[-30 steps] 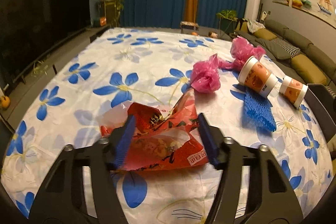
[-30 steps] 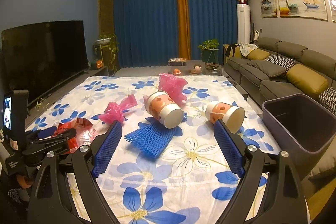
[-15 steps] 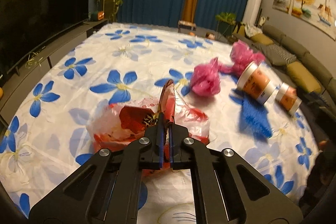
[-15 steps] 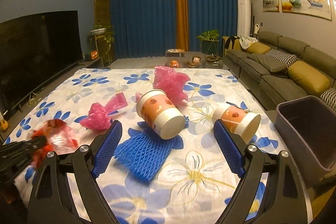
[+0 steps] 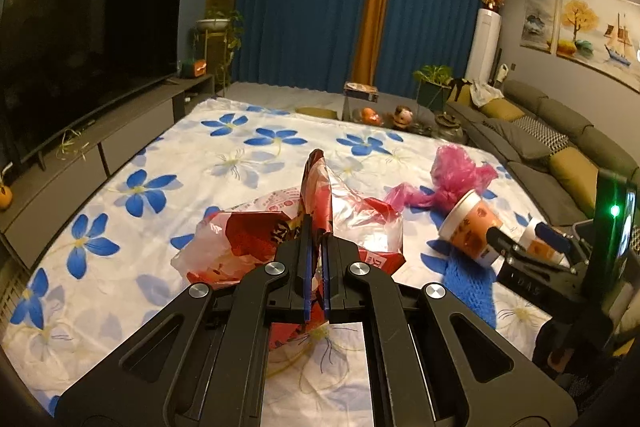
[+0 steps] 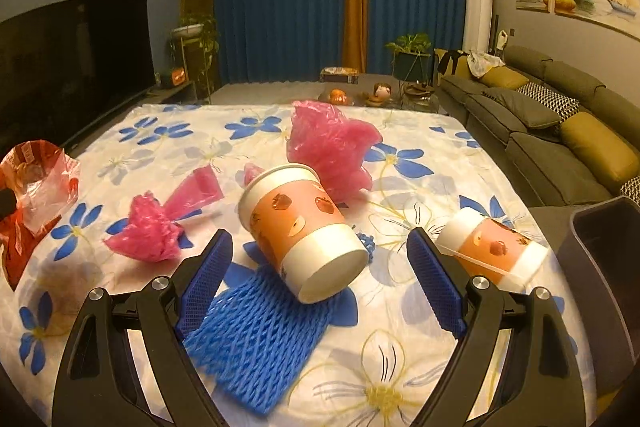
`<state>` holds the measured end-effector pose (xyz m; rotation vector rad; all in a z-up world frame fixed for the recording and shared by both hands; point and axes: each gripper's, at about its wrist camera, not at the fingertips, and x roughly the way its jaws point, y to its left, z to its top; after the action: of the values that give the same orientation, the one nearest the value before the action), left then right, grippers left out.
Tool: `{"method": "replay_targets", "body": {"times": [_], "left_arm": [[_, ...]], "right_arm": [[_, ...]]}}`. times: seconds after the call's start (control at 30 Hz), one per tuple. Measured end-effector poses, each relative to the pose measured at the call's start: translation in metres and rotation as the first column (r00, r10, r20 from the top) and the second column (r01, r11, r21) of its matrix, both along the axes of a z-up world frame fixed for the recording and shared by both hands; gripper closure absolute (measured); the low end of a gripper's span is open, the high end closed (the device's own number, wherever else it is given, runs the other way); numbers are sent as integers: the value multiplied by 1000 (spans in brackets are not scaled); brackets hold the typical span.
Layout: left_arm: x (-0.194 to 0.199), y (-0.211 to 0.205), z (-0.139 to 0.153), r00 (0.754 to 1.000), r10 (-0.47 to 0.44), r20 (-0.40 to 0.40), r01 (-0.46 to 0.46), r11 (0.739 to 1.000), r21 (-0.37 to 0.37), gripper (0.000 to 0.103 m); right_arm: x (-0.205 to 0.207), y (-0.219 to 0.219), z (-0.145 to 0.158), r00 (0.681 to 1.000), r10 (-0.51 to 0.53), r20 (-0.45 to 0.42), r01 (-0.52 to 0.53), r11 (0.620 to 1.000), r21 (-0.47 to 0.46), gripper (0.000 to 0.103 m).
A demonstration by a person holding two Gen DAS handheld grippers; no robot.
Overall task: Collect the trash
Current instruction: 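Grasp the red-white snack bag with the left tool while the right tool grasps the orange paper cup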
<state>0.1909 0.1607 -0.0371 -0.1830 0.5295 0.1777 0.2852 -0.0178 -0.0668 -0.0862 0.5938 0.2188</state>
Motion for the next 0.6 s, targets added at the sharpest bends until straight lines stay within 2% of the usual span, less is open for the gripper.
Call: {"method": "replay_targets", "body": {"times": [0.13,0.43,0.6], "left_arm": [[6,5,-13,1000,-3,-25,3,1000,-15,100],[7,13,-20,999,-10,-38,8,999,-40,100],[7,13,-20,999,-10,-40,8,999,-44,100]], "right_arm": [[12,4,-8,1000,11,-23,-12,1000,-14,17],[28,9,-16,997,33,-65,-34,999,-14,17],[36,11,-21,993,50,-109,-52,999,-13,27]]}}
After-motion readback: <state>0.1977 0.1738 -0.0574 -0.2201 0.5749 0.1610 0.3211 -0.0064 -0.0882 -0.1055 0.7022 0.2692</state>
